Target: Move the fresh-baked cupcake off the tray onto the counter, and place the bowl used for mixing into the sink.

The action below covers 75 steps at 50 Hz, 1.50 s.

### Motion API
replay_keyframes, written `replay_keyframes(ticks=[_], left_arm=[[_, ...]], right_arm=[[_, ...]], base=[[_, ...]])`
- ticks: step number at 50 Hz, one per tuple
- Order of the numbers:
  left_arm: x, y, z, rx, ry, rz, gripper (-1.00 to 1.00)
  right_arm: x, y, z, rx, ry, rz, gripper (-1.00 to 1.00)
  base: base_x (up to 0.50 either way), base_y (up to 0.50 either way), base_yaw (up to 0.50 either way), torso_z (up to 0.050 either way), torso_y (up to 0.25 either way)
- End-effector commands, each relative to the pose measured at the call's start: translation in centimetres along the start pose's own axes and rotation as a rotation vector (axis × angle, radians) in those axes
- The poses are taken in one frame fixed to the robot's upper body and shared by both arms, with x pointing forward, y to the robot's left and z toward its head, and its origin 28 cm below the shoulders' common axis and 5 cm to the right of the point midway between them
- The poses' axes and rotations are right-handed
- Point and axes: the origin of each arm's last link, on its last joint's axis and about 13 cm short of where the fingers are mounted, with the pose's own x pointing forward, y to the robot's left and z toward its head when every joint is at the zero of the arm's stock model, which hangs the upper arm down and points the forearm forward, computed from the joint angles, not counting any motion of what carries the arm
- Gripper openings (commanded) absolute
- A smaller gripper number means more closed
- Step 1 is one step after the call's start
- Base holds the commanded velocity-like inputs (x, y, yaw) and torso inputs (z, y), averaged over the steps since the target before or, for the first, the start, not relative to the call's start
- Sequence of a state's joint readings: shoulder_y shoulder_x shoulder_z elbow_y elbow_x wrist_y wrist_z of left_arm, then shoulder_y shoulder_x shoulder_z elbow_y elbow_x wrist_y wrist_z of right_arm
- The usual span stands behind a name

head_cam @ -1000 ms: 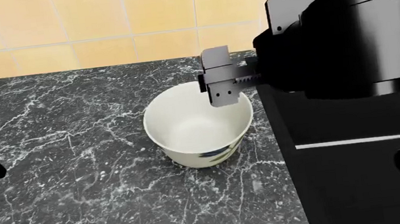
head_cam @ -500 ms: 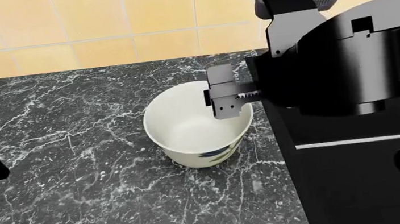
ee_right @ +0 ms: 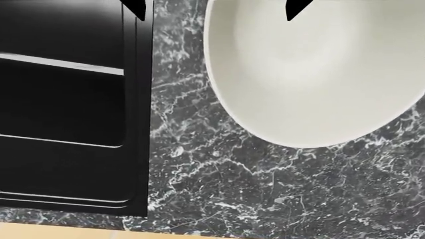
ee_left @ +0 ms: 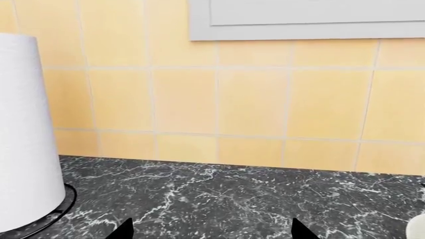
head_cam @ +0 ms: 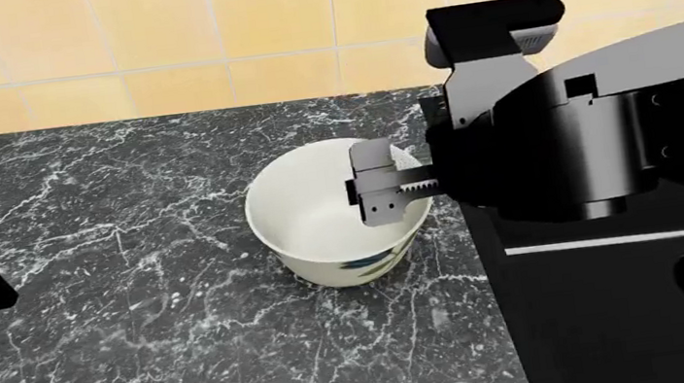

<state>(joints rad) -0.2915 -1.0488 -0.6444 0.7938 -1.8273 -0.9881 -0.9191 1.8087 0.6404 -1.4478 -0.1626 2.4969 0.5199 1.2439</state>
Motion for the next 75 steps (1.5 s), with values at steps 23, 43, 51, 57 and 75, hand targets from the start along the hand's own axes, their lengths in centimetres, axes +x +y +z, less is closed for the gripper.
replay_keyframes(ticks=[23,43,51,57,75], left_arm=[[0.0,0.0,-0.3,-0.004,0.006,0.003,1.0],[0.0,0.1,-0.4,-0.002,0.008,0.005,1.0],[0.0,0.1,-0.4,-0.001,0.008,0.005,1.0],[-0.1,0.0,-0.5,-0.003,0.009,0.006,1.0],[0.0,0.1,-0.5,-0.004,0.009,0.006,1.0]], right_arm=[[3.0,-0.1,-1.3,-0.004,0.036,0.051,1.0],[3.8,-0.7,-2.1,0.016,0.044,0.02,1.0],[4.5,-0.7,-2.5,0.017,0.052,0.029,1.0],[5.0,-0.8,-2.9,0.012,0.062,0.025,1.0],[4.7,-0.8,-2.7,-0.056,0.033,0.008,-1.0]], base=[[0.0,0.0,0.0,0.0,0.0],[0.0,0.0,0.0,0.0,0.0],[0.0,0.0,0.0,0.0,0.0],[0.0,0.0,0.0,0.0,0.0],[0.0,0.0,0.0,0.0,0.0]])
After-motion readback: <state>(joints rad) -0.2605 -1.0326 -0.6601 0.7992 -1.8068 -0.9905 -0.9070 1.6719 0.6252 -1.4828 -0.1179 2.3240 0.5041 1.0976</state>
